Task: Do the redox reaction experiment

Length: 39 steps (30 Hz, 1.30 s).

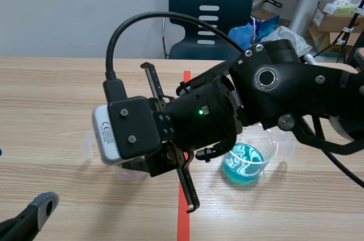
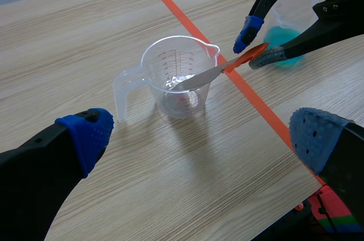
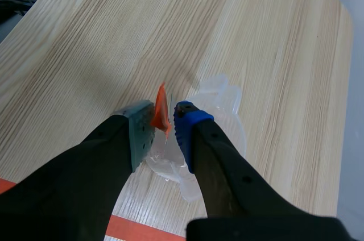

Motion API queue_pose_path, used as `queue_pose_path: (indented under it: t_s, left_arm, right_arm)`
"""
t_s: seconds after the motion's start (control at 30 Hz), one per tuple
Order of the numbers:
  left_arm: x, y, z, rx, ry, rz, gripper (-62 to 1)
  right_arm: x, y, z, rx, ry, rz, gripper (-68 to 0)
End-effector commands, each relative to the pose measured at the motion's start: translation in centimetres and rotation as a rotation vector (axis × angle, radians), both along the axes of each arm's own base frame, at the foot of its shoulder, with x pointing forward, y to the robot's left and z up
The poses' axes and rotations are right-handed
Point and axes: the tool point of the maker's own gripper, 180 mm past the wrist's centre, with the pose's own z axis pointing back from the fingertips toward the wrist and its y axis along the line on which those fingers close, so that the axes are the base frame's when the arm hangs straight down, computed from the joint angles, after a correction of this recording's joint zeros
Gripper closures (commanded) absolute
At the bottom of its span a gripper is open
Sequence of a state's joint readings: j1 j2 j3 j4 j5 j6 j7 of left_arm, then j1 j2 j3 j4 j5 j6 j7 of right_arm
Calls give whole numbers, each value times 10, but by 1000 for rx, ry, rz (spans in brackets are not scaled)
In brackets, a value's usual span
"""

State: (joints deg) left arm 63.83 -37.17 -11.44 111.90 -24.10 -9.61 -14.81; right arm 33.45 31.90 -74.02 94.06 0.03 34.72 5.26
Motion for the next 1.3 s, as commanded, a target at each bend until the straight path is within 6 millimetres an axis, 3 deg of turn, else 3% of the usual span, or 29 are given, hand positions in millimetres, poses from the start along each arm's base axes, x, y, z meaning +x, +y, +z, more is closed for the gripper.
queue_pose_path:
  t_s: [0.0,0.13,0.67,1.27]
  left_arm:
    - [1,-4,8,-21,-21,0,-623]
    - [1,-4,8,-21,-21,0,-623]
    - [1,-4,8,-21,-21,0,-623]
    - [1,-4,8,-21,-21,0,-623]
  right_arm:
    - [1,4,11,31,-13,9,-63]
    - [0,5,12,37,-4,9,-12]
    - [3,1,13,40,6,-6,-10]
    - [29,-8,46,173,124,-135,-10]
